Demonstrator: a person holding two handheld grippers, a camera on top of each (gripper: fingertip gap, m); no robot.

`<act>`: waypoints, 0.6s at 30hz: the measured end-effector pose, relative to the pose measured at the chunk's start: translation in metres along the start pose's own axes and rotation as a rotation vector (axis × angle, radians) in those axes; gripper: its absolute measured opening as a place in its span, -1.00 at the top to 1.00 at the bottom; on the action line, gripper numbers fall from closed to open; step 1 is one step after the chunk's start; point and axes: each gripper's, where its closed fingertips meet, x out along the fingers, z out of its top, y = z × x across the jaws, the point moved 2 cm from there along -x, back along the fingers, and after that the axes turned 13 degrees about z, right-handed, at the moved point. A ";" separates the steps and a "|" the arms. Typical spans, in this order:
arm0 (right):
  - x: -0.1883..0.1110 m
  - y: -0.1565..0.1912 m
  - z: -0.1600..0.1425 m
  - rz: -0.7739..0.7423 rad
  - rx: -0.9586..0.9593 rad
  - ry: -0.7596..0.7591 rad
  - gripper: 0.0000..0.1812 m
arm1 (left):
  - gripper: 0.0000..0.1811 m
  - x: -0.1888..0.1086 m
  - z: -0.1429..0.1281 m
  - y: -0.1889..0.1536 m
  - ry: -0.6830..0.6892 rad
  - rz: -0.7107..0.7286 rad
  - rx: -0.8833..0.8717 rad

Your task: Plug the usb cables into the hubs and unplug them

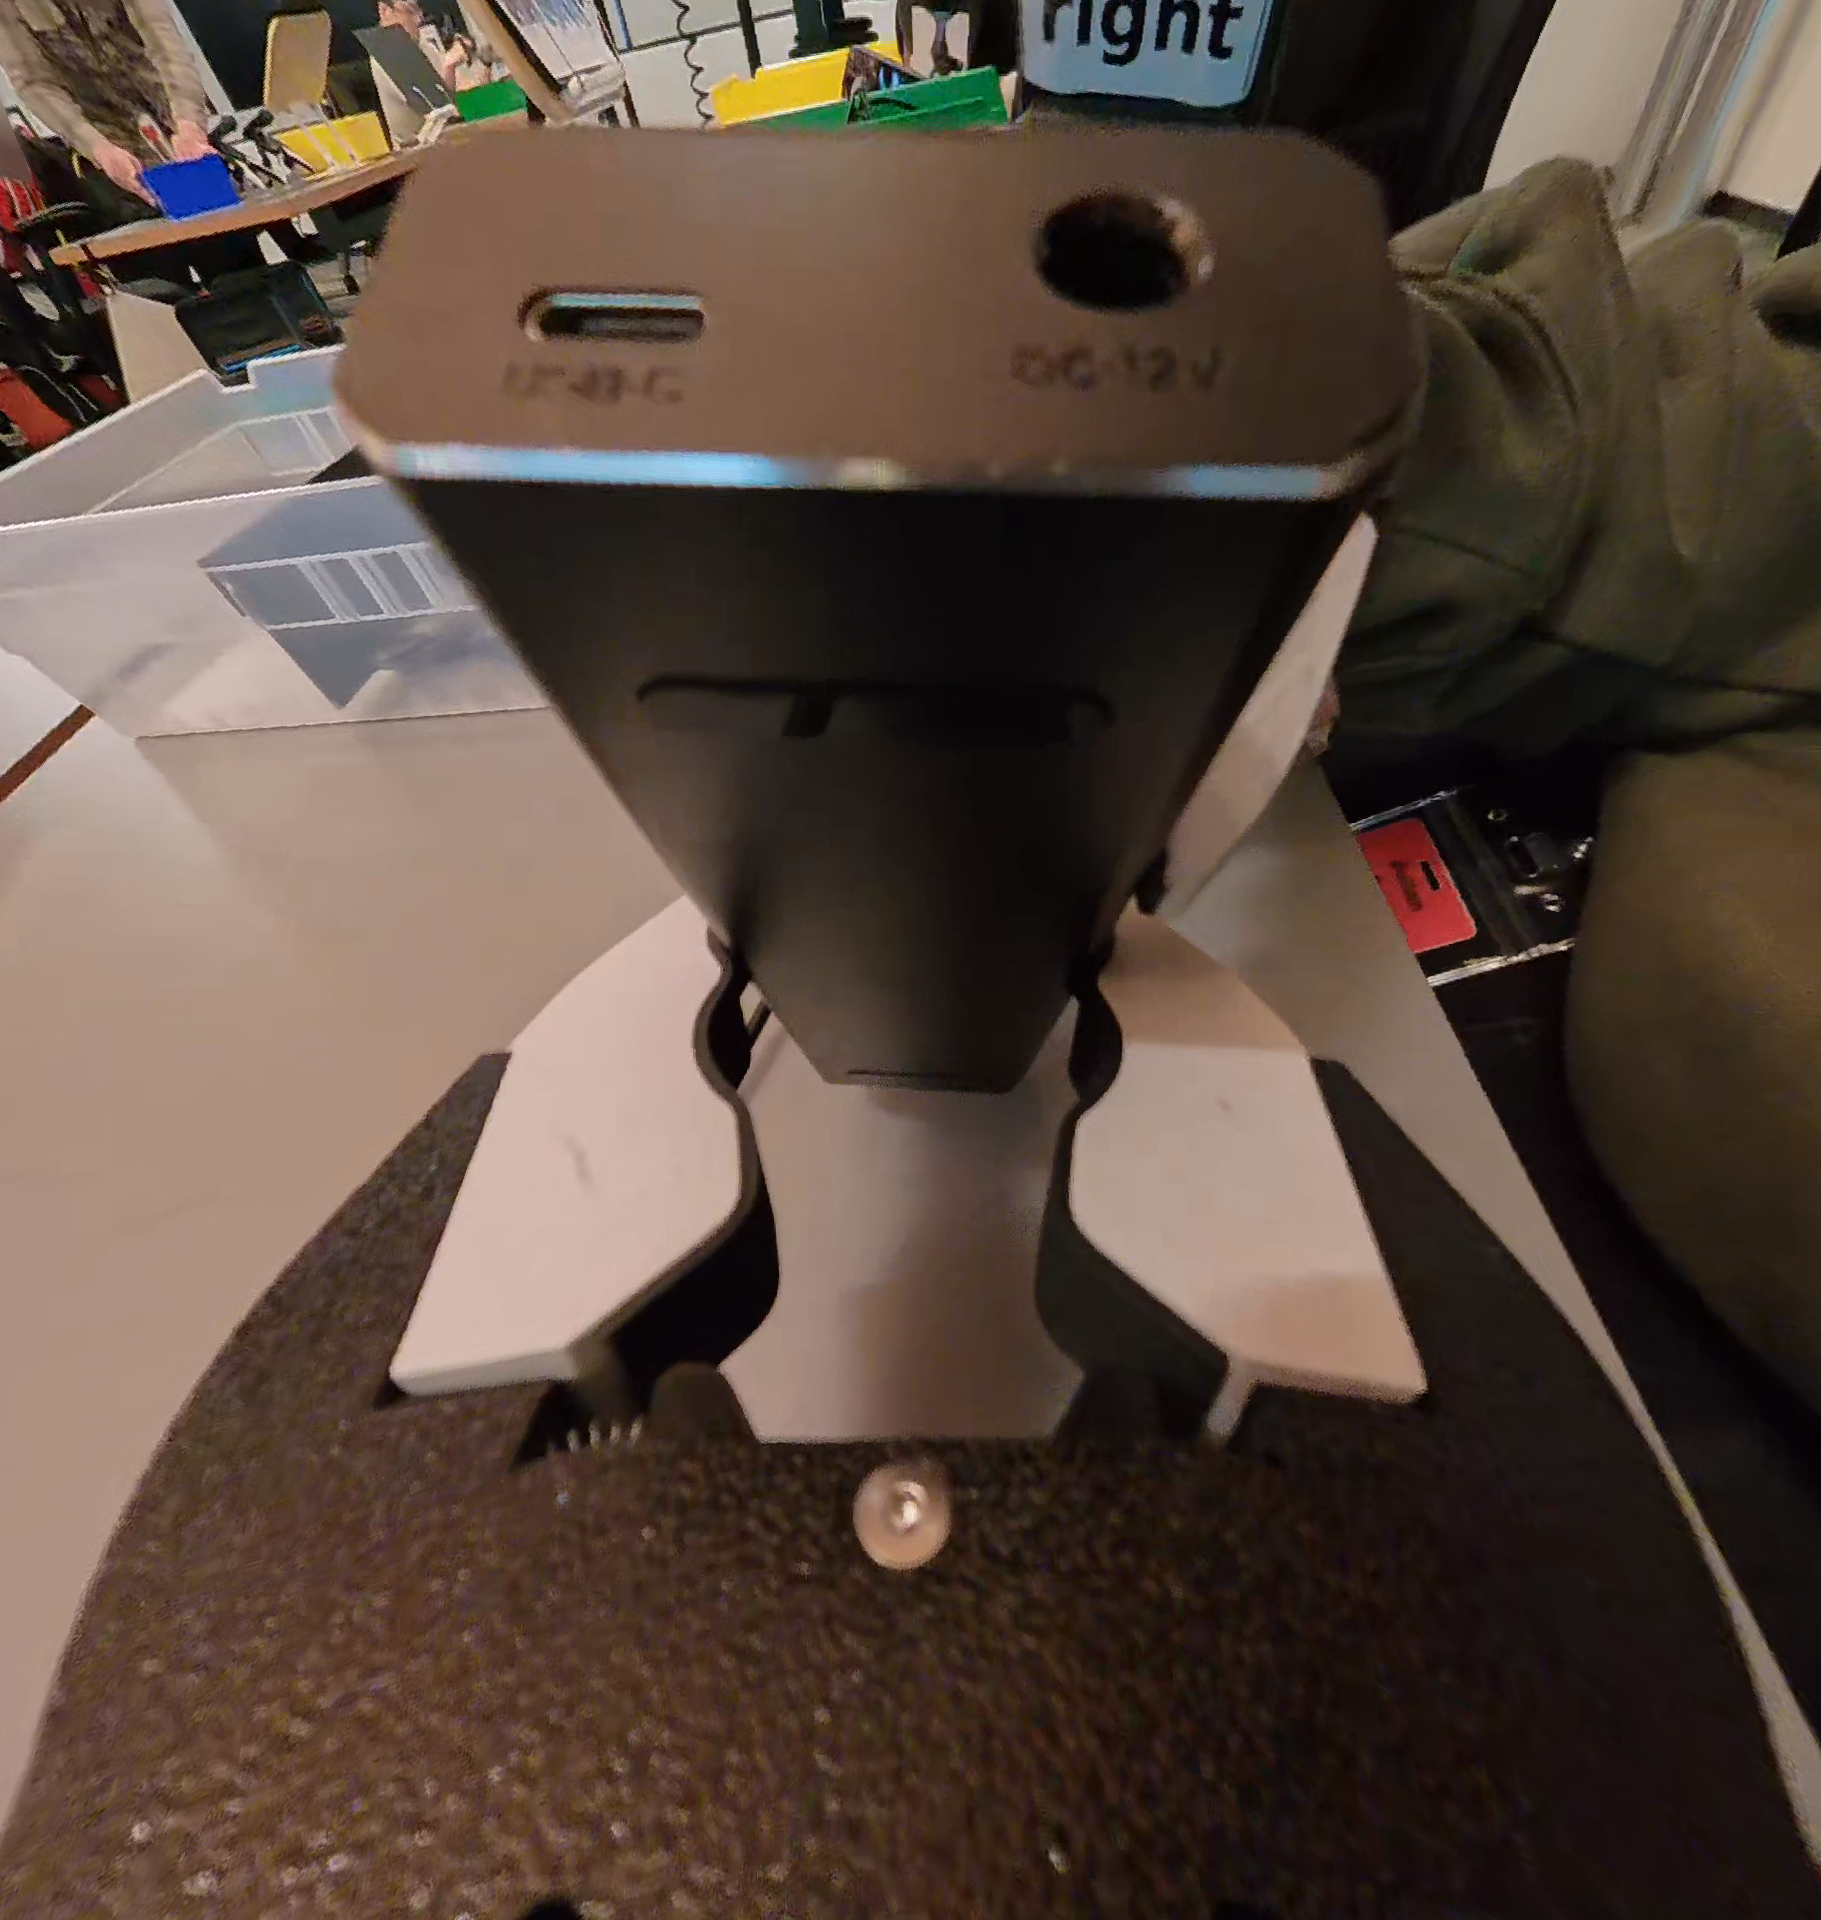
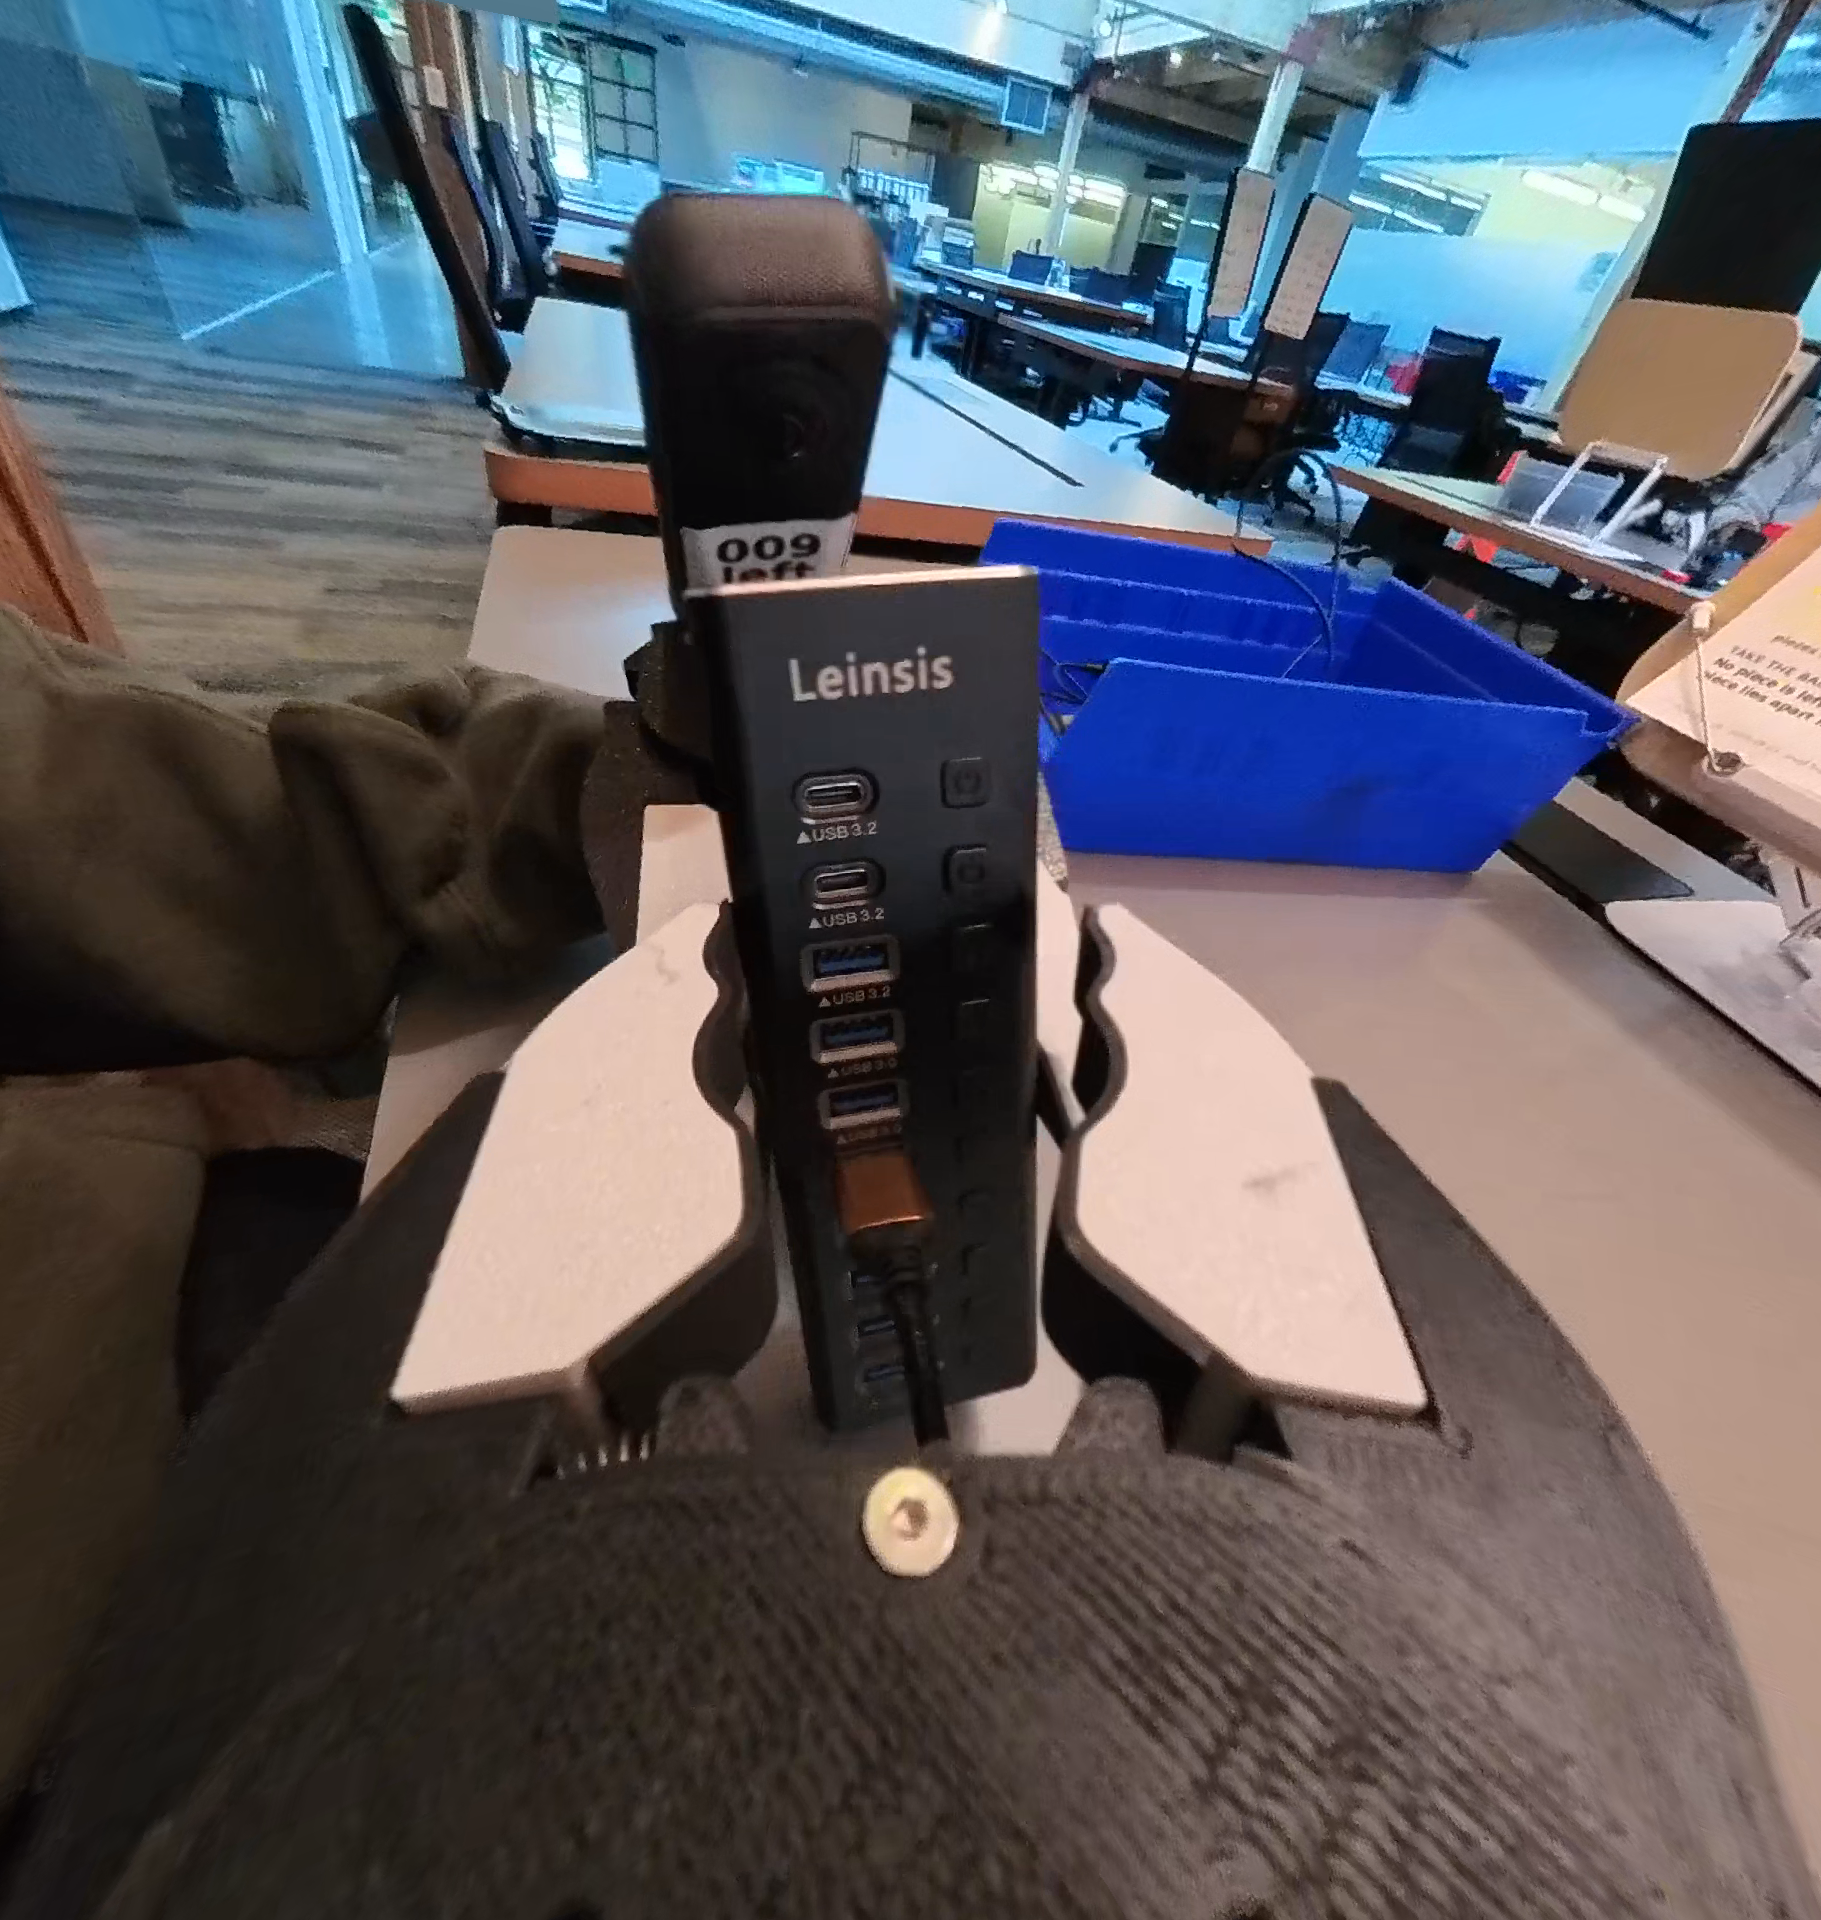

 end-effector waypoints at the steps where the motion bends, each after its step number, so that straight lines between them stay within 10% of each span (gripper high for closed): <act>1: -0.001 -0.001 -0.002 0.000 0.015 0.011 0.29 | 0.35 0.000 -0.001 0.000 0.004 0.003 0.010; 8: 0.004 0.006 -0.011 0.042 -0.033 0.106 0.38 | 0.35 0.001 -0.002 -0.005 0.007 -0.026 0.018; 18: -0.011 -0.001 0.021 0.057 0.063 -0.194 0.38 | 0.35 -0.017 0.031 0.002 -0.254 -0.097 -0.249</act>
